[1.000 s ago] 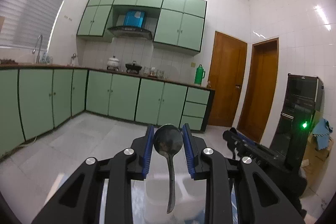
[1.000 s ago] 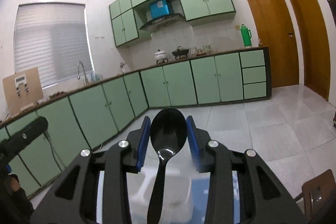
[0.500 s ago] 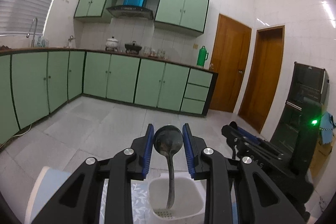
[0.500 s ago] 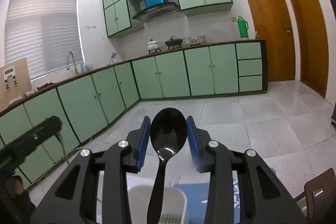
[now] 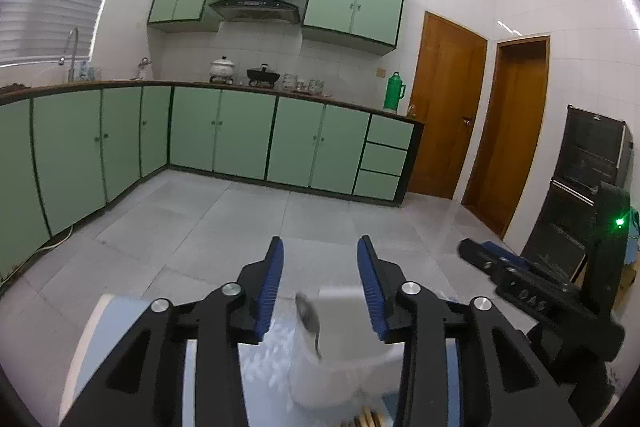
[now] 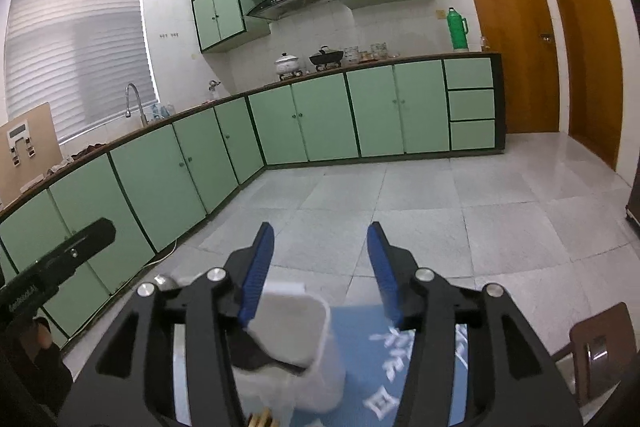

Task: Organize utensils
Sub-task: 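Withdraw both grippers from the holder back over the chopsticks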

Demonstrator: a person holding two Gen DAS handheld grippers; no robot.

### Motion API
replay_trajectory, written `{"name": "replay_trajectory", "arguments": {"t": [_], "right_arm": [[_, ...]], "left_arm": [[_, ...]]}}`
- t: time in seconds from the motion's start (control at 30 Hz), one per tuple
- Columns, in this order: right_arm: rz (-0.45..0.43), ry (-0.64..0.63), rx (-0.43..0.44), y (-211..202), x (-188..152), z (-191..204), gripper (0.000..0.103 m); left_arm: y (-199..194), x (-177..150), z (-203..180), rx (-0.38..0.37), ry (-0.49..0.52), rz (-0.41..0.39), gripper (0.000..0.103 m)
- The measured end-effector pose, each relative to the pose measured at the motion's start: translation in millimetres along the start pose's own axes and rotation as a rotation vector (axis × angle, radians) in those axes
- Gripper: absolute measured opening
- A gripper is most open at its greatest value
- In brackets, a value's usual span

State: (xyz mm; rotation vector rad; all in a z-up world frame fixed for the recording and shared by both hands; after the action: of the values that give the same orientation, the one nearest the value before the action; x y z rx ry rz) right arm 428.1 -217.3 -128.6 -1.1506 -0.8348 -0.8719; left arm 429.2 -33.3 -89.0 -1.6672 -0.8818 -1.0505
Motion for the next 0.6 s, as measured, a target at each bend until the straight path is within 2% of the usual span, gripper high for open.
{"name": "replay_trajectory", "arguments": {"t": [0.1, 0.23, 0.5, 0.6], "right_arm": [[0.053, 0.028, -0.005, -27.9, -23.3, -1.4, 0.07], [0.143, 0.029, -0.001, -67.4, -72.3, 6.0, 0.079], [0.334, 0.037, -0.024, -121.5, -175.6, 28.4, 0.08], [0.378, 0.036, -0.031, -133.0, -202.1, 36.8, 0.08]], "left_arm": [[-23.2, -16.9, 2.5, 0.026, -0.007, 0.044, 0.051], [-55.9, -68.6, 2.0, 0.044, -0.017, 0.164, 0.054], [-99.4, -180.7, 6.4, 0.097, -0.063, 0.406, 0.055], [-108.5, -201.9, 4.7, 0.12, -0.042, 0.446, 0.055]]}}
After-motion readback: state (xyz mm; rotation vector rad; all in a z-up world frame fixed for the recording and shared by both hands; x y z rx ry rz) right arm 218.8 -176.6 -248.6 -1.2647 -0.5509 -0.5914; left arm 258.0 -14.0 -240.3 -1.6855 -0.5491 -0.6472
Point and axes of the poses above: each gripper's, at about its wrist camera, not at the fingertips, and y roughly the way its jaws point, z to its left, x to its top, the point moved 9 cm from there along y, roughly the way its jaws point, and after that the axes turned 1 degree about -x, right-handed, at the moved point
